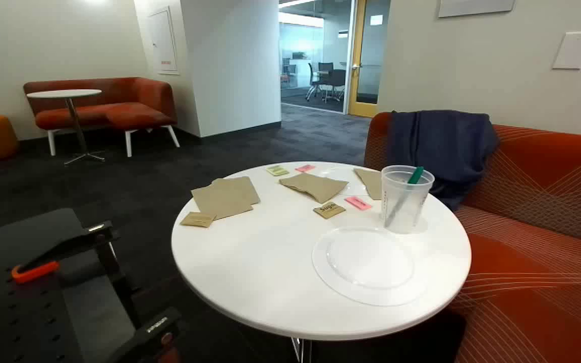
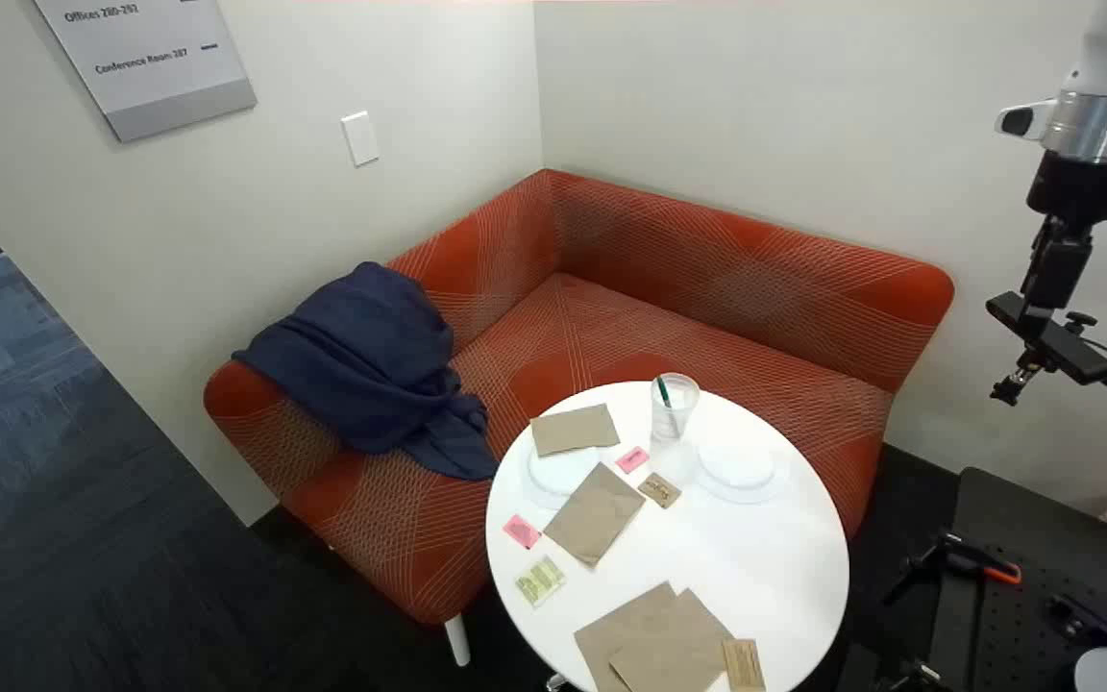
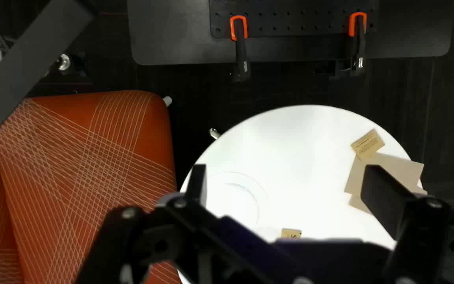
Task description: Take the pen out of the cup and put it on the table
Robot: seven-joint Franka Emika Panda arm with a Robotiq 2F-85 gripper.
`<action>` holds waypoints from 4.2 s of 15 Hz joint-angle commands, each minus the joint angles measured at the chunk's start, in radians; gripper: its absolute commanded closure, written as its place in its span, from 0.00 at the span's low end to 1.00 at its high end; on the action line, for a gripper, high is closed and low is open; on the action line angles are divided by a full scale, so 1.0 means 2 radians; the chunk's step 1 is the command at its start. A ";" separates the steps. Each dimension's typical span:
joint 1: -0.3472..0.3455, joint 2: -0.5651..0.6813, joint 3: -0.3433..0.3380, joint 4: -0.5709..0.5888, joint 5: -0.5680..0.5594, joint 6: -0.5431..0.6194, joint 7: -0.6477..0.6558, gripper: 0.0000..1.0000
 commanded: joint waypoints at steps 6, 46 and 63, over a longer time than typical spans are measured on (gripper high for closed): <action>-0.005 0.001 0.004 0.001 0.002 -0.001 -0.002 0.00; -0.008 0.196 0.015 0.004 0.030 0.408 0.021 0.00; -0.007 0.379 0.056 0.152 0.077 0.433 0.039 0.00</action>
